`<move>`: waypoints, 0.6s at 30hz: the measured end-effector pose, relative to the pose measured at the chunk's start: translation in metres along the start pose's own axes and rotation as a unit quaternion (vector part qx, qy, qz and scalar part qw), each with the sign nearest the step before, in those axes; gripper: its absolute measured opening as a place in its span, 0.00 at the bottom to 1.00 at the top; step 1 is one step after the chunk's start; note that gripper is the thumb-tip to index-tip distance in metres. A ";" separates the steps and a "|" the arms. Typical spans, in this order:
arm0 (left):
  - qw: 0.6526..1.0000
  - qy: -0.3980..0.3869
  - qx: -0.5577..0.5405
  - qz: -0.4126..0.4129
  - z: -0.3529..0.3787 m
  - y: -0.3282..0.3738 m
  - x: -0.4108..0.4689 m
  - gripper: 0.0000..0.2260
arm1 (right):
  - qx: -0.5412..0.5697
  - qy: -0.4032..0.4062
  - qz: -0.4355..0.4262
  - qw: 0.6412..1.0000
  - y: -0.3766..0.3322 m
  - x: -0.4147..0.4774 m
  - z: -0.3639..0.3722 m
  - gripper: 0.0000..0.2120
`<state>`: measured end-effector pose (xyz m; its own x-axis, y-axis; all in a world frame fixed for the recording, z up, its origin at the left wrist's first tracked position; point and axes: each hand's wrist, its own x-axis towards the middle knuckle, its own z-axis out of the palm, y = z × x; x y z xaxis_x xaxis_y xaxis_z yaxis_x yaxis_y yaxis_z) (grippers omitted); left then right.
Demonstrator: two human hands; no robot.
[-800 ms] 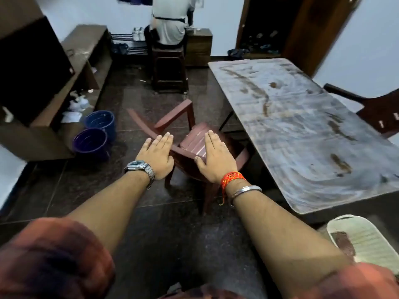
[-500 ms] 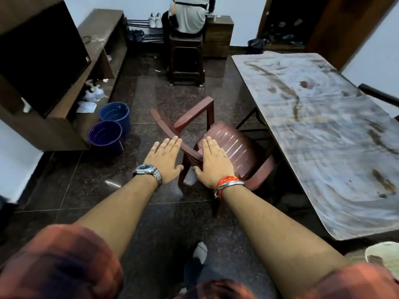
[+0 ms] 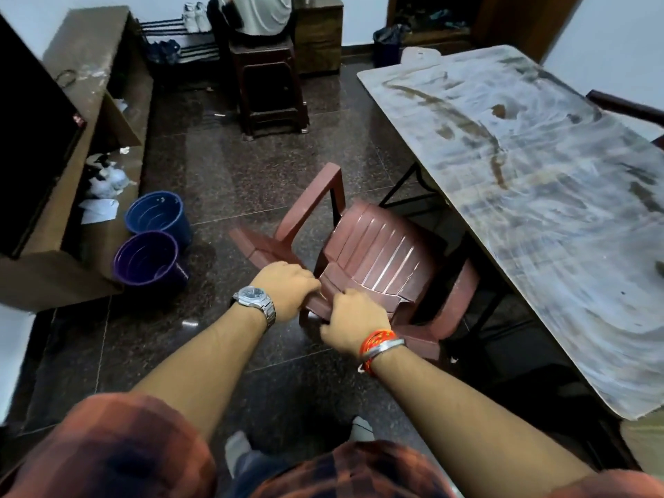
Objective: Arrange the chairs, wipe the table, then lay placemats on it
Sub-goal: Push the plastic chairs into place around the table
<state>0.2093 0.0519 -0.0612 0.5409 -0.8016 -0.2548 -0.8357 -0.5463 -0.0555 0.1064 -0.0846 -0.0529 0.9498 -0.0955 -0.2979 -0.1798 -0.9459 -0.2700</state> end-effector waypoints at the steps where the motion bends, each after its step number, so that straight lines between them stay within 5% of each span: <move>1: 0.999 -0.012 0.009 0.035 0.000 -0.006 0.005 0.14 | 0.003 -0.006 0.018 1.000 -0.002 0.000 -0.001 0.20; 6: 0.989 -0.004 0.019 0.146 0.009 -0.023 0.017 0.16 | 0.000 -0.007 0.111 0.994 -0.014 0.002 -0.006 0.16; 18: 0.964 0.032 0.055 0.259 0.012 -0.086 0.017 0.12 | 0.035 0.031 0.258 0.965 -0.084 0.027 0.004 0.17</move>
<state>0.2890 0.0877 -0.0726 0.0510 -0.9751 -0.2160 -0.9982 -0.0431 -0.0408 0.1461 -0.0069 -0.0416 0.7421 -0.5693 -0.3539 -0.6482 -0.7439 -0.1625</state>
